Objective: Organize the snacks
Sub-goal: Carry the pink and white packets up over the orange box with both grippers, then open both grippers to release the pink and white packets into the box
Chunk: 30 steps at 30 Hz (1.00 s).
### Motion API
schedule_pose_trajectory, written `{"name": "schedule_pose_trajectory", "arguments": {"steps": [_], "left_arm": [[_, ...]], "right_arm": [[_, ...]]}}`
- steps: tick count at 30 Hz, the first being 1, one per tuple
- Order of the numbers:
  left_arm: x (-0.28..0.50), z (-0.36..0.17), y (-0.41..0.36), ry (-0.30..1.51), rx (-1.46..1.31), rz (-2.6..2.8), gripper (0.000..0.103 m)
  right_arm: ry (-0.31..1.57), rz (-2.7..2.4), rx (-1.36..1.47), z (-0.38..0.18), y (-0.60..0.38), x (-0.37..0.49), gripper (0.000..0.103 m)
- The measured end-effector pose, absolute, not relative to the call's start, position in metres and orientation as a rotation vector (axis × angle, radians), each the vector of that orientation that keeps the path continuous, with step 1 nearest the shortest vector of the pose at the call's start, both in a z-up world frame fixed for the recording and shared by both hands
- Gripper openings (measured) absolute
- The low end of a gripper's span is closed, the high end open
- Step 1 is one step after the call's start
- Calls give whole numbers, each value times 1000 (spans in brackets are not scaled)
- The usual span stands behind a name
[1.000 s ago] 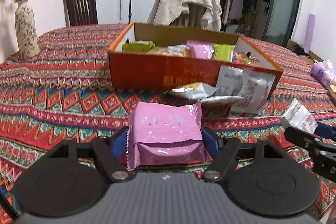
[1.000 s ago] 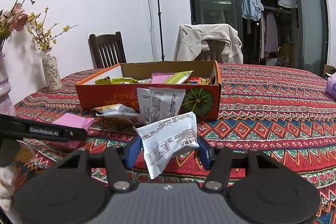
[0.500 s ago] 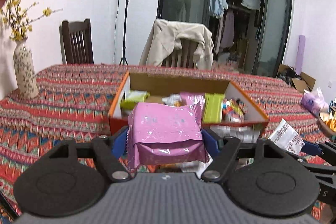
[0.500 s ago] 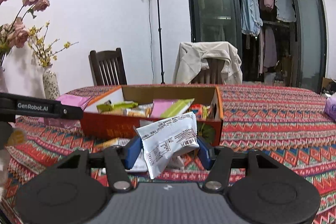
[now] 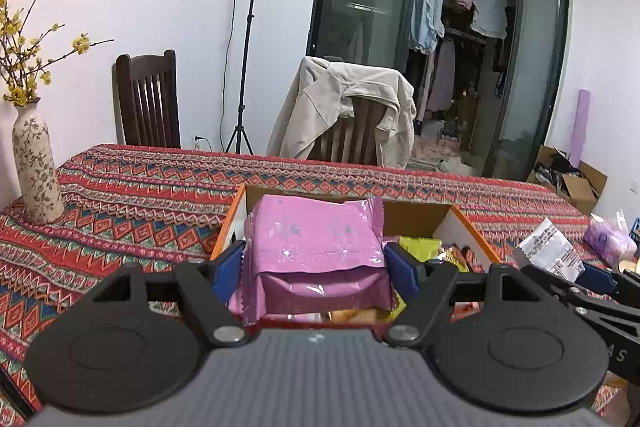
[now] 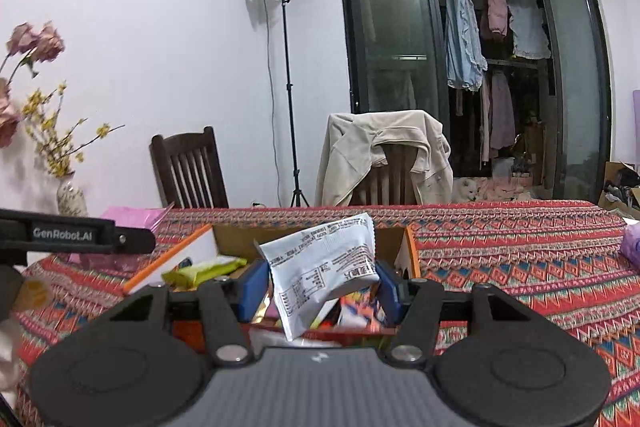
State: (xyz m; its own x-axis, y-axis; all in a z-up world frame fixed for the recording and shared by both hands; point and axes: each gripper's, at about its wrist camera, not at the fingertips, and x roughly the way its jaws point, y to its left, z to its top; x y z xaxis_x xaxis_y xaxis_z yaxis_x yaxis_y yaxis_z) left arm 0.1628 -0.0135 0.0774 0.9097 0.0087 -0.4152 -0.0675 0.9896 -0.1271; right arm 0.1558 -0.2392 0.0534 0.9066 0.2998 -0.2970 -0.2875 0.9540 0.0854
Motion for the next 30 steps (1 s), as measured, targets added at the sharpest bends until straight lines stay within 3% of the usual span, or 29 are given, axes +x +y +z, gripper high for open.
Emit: {"name": "schedule_pose_trajectory", "arguments": {"steps": [14, 30], "left_arm": [[231, 78, -11, 406, -183, 113, 75], [266, 28, 0, 477, -173, 150, 76]], "right_arm": [[334, 265, 75, 56, -224, 241, 57], [398, 291, 99, 16, -217, 277, 58]]}}
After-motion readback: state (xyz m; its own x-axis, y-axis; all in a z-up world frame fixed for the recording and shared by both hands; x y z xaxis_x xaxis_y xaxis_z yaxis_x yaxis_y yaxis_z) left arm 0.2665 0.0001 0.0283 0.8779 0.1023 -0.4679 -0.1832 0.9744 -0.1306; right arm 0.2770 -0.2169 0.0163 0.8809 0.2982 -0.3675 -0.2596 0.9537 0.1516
